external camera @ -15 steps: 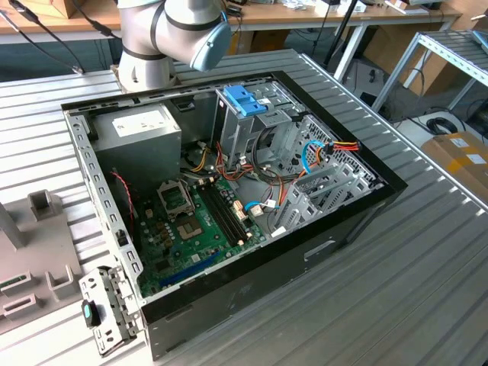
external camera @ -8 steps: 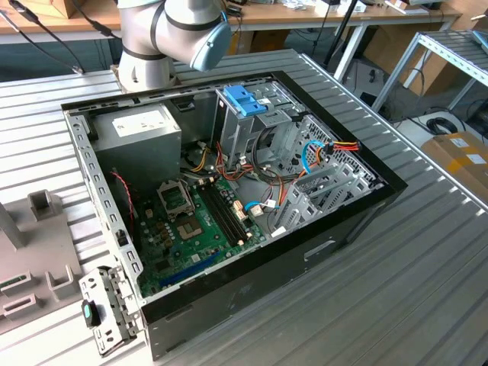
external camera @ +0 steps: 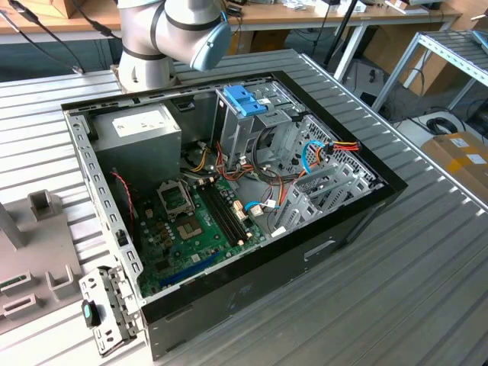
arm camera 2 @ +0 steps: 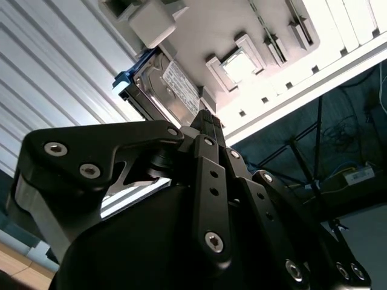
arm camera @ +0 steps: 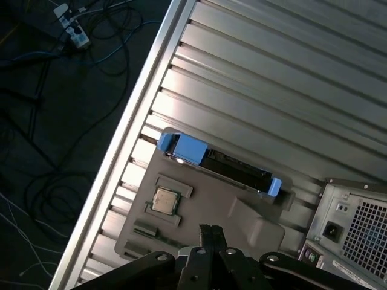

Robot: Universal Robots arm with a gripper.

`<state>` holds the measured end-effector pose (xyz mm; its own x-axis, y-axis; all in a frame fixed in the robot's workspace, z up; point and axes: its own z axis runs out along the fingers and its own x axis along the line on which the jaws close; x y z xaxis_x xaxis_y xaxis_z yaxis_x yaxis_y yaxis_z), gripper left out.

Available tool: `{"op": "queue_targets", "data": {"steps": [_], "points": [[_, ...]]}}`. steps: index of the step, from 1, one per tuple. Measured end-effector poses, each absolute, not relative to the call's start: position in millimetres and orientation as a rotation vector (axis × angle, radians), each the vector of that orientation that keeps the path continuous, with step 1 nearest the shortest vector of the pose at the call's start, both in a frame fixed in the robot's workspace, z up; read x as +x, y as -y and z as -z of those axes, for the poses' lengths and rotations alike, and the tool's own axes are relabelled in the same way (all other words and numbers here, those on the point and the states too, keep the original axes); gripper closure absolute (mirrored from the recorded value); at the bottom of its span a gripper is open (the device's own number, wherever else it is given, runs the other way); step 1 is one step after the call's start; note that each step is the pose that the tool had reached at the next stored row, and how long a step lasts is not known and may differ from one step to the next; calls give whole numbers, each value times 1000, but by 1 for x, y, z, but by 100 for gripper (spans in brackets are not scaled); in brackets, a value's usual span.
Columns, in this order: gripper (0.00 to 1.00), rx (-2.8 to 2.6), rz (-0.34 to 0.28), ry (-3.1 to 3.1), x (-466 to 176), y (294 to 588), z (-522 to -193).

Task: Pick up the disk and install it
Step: 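Pick up the disk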

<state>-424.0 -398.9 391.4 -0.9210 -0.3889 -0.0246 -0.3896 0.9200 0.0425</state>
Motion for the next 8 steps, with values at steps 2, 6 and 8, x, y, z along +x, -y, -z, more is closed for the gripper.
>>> {"op": "queue_targets", "data": {"steps": [2, 6, 8], "points": [[90, -636, -73, -3060, -424, 399, -391], [90, -672, -73, -3053, -424, 399, -391], [90, -706, -74, -3046, -424, 399, -391]]}}
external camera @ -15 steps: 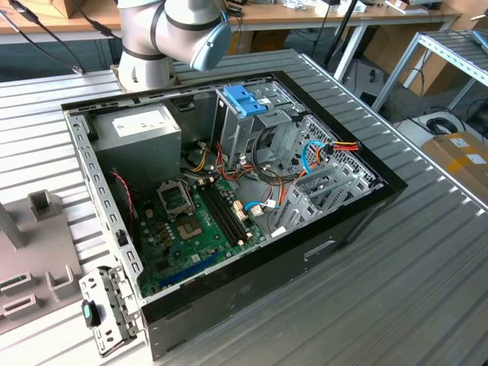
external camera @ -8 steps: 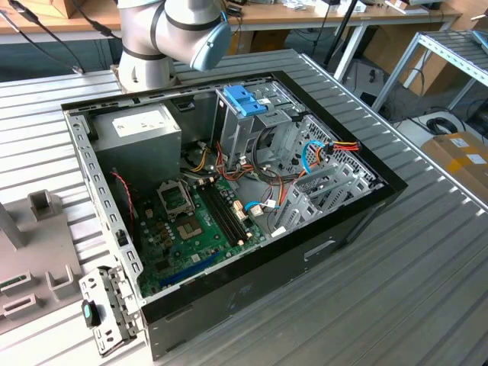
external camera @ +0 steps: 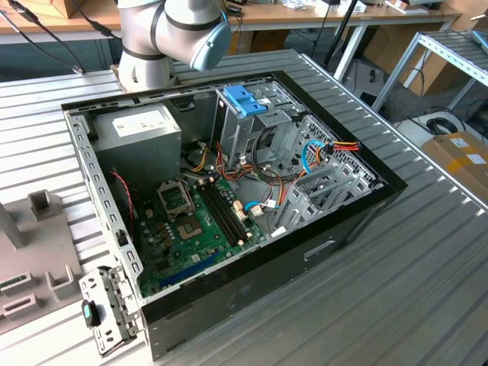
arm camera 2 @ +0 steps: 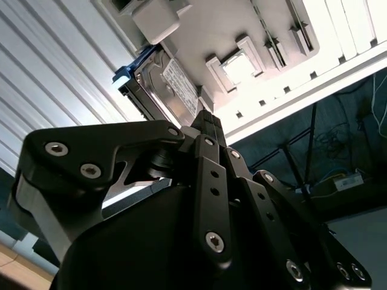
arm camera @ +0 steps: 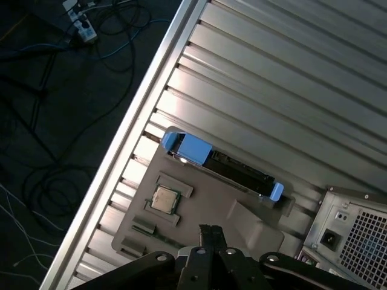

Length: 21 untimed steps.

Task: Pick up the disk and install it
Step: 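Pick up the disk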

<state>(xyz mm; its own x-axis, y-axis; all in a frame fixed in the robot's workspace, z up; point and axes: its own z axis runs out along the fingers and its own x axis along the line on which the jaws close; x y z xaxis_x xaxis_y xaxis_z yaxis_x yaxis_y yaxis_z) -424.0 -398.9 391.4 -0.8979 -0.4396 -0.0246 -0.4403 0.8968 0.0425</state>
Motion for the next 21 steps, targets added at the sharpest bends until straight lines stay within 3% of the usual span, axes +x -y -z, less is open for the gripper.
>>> {"op": "queue_targets", "data": {"steps": [21], "points": [[90, -969, -75, -2977, -424, 399, -391]]}}
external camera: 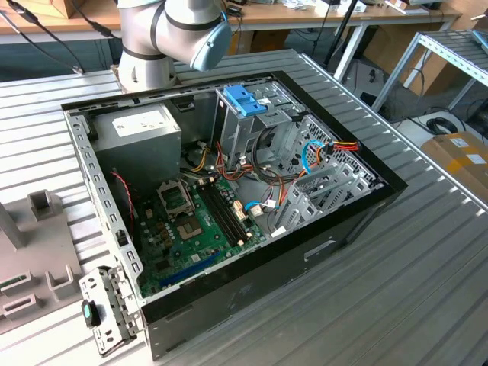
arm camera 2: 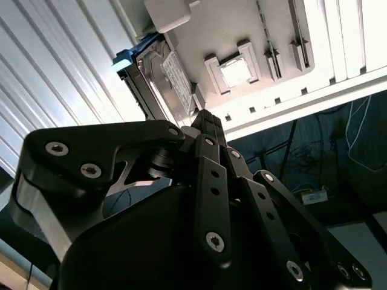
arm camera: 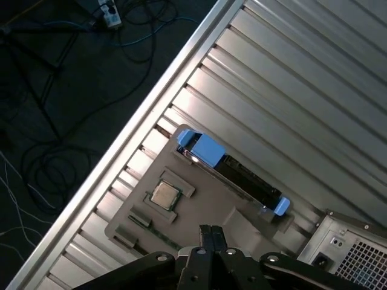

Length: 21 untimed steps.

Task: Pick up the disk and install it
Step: 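Pick up the disk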

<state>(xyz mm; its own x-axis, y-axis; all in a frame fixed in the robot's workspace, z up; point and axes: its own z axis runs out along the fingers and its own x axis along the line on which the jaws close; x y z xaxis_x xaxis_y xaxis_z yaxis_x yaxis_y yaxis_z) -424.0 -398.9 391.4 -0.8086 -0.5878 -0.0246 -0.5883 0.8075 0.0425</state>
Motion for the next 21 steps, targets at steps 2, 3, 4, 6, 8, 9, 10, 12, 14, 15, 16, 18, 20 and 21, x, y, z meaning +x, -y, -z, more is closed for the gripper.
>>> {"op": "queue_targets", "data": {"steps": [2, 3, 4, 6, 8, 9, 10, 12, 14, 15, 16, 18, 20, 21], "points": [[90, -988, -75, -2971, -424, 399, -391], [90, -1006, -75, -2965, -424, 399, -391], [90, -1015, -76, -2962, -424, 399, -391], [90, -1036, -76, -2955, -424, 399, -391], [90, -1053, -76, -2949, -424, 399, -391], [90, -1061, -76, -2947, -424, 399, -391], [90, -1071, -76, -2943, -424, 399, -391], [90, -1091, -76, -2936, -424, 399, -391], [90, -1117, -76, -2927, -424, 399, -391], [90, -1125, -76, -2924, -424, 399, -391], [90, -1139, -76, -2919, -424, 399, -391], [90, -1168, -76, -2908, -424, 399, -391], [90, -1187, -76, -2900, -424, 399, -391], [90, -1197, -76, -2896, -424, 399, -391]]}}
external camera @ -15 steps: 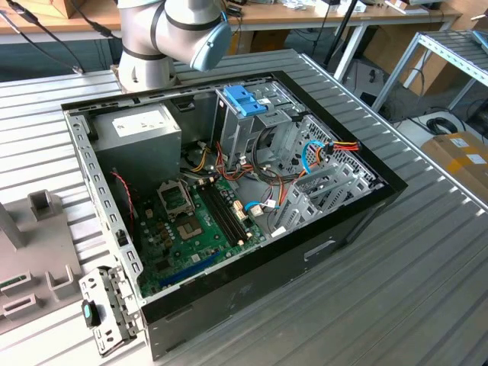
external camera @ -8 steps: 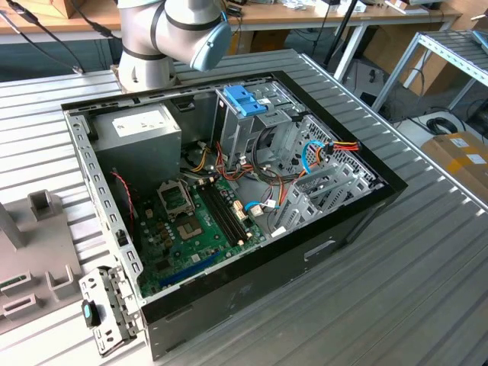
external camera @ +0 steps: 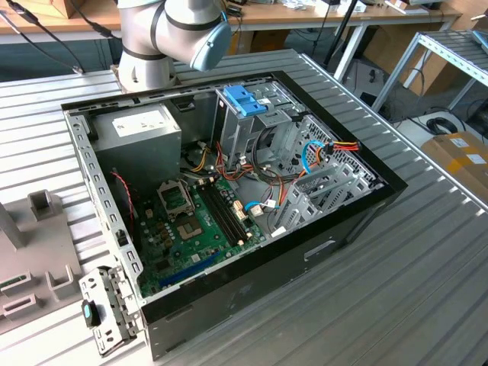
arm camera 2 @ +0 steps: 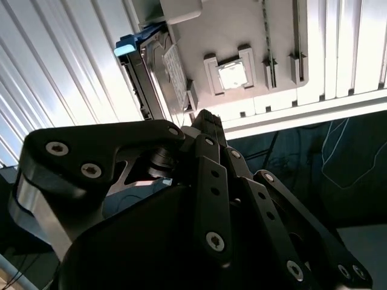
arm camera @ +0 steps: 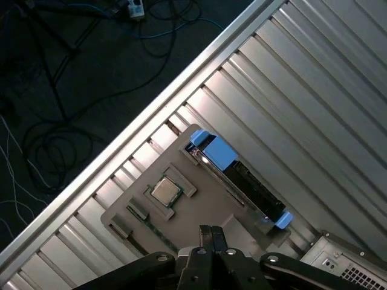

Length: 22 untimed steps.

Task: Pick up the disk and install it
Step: 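Pick up the disk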

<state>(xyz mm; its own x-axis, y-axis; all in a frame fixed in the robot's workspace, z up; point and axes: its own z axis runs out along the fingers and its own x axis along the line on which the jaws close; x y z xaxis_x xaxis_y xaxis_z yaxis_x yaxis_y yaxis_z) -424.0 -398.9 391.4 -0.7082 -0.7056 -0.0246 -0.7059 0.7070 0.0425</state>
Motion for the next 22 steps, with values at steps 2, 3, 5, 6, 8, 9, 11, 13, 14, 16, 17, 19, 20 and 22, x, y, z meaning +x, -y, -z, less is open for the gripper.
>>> {"op": "queue_targets", "data": {"steps": [2, 3, 5, 6, 8, 9, 11, 13, 14, 16, 17, 19, 20, 22], "points": [[90, -1220, -76, -2887, -424, 399, -391], [90, -1229, -76, -2884, -424, 399, -391], [90, -1243, -77, -2878, -424, 399, -391], [90, -1258, -77, -2872, -424, 399, -391], [90, -1283, -77, -2861, -424, 399, -391], [90, -1296, -77, -2855, -424, 399, -391], [90, -1312, -77, -2849, -424, 399, -391], [90, -1350, -77, -2831, -424, 399, -391], [90, -1359, -77, -2827, -424, 399, -391], [90, -1378, -77, -2819, -424, 399, -391], [90, -1389, -77, -2813, -424, 399, -391], [90, -1405, -77, -2806, -424, 399, -391], [90, -1413, -77, -2802, -424, 399, -391], [90, -1430, -77, -2793, -424, 399, -391]]}}
